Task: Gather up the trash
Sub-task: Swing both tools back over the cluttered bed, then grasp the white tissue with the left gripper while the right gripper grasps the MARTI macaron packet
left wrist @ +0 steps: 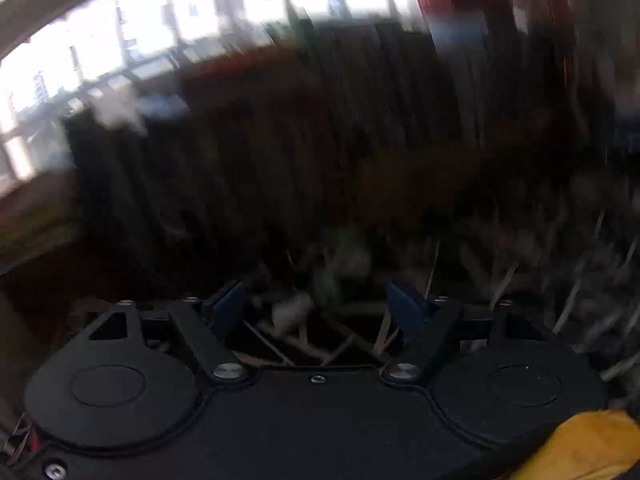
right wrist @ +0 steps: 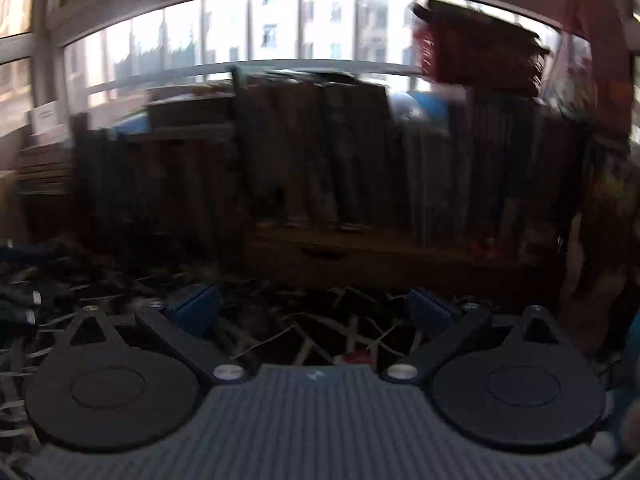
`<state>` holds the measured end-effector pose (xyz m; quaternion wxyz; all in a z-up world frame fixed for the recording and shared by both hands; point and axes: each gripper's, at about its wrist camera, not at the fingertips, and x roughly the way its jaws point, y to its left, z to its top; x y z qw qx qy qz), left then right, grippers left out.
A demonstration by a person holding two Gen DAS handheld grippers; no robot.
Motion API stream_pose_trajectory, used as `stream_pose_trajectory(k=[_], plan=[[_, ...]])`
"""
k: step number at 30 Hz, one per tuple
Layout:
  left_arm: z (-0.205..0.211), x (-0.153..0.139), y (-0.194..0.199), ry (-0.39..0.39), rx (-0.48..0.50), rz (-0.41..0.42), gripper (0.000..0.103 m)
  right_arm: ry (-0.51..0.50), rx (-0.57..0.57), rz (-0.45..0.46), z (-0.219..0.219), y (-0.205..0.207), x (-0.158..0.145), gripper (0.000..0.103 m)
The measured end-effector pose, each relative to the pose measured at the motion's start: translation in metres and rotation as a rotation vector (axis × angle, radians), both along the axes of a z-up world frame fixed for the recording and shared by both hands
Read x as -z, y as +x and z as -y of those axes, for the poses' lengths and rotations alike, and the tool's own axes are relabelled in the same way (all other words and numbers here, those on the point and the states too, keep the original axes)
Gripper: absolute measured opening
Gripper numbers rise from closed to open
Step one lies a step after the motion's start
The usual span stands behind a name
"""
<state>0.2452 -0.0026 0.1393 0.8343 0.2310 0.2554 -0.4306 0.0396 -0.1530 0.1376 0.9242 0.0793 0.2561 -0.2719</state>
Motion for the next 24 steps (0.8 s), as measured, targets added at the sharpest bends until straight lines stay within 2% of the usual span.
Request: stream_pose_trajectory(k=[3,5,6,8,9,11,14,16,18,19,22,24], plan=[[0.034,0.053,0.027,0.118,-0.015,-0.033,0.076,0.032,0.06,-0.077,0.02,0.014,0.052,0.103],[0.043,0.075,0.046,0.137,-0.046,-0.066,0.076,0.059,0.117,-0.136,0.035,0.024,0.079,0.103],[0.045,0.083,0.053,0.133,-0.062,-0.08,0.076,0.061,0.162,-0.137,0.041,0.026,0.089,0.103],[0.051,0.096,0.071,0.12,-0.104,-0.116,0.077,0.04,0.234,-0.054,0.047,0.021,0.106,0.103],[0.053,0.1,0.079,0.123,-0.115,-0.125,0.077,0.037,0.234,-0.05,0.053,0.022,0.114,0.103],[0.059,0.105,0.087,0.134,-0.098,-0.097,0.077,0.045,0.173,-0.1,0.063,0.03,0.127,0.103],[0.062,0.106,0.09,0.143,-0.003,-0.045,0.076,0.044,0.129,-0.156,0.071,0.042,0.139,0.102],[0.067,0.116,0.093,0.175,0.078,-0.025,0.072,0.027,0.118,-0.198,0.072,0.049,0.147,0.093],[0.071,0.123,0.095,0.207,0.136,-0.032,0.067,0.01,0.101,-0.236,0.07,0.053,0.153,0.09],[0.071,0.127,0.097,0.213,0.142,-0.039,0.062,0.013,0.091,-0.248,0.07,0.053,0.154,0.087],[0.067,0.13,0.106,0.181,0.107,-0.08,0.062,0.051,0.071,-0.253,0.07,0.054,0.158,0.082],[0.065,0.13,0.11,0.158,0.07,-0.111,0.056,0.08,0.055,-0.249,0.07,0.053,0.161,0.079]])
